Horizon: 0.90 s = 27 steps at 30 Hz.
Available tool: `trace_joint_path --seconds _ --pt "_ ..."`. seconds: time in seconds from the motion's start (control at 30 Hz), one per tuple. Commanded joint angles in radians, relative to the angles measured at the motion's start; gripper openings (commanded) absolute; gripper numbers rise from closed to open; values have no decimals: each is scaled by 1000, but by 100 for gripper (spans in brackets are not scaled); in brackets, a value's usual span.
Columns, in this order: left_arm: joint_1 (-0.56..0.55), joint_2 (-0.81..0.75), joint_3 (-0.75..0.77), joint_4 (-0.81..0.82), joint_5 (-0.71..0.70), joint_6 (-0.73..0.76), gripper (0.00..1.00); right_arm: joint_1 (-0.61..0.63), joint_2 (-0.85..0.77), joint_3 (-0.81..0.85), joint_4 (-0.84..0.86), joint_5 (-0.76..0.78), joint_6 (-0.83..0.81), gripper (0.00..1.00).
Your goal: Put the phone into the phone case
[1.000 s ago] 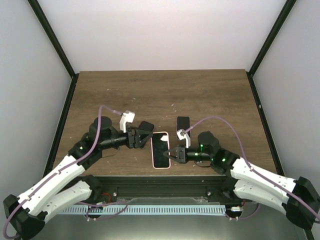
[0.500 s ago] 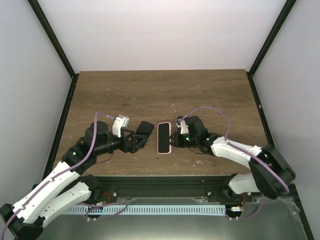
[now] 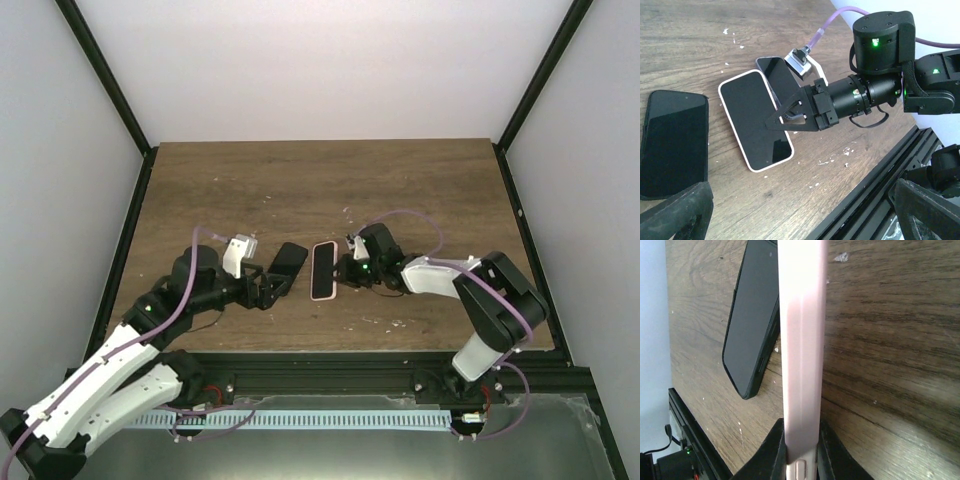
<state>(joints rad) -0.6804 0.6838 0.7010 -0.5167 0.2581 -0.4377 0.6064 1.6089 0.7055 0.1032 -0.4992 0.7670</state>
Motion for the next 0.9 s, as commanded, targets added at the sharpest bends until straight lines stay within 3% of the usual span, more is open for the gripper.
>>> trace_joint_path --seconds 0.0,0.27,0.43,0.67,0.73,0.87 --pt "0 -4 1 -17 -5 7 100 -9 49 44 78 -5 19 6" --pt "1 -14 1 -61 -108 -11 100 -14 40 45 25 38 52 23" --pt "0 -17 -5 -59 -131 -33 100 -14 -28 43 -37 80 45 43" --pt "0 -30 15 -77 -180 -70 100 -15 -183 15 -119 85 14 82" --pt "0 -44 25 -93 -223 -89 100 -14 -251 4 -155 99 1 97" --pt "0 -65 30 -104 -306 -136 100 -14 -405 4 -263 154 -38 100"
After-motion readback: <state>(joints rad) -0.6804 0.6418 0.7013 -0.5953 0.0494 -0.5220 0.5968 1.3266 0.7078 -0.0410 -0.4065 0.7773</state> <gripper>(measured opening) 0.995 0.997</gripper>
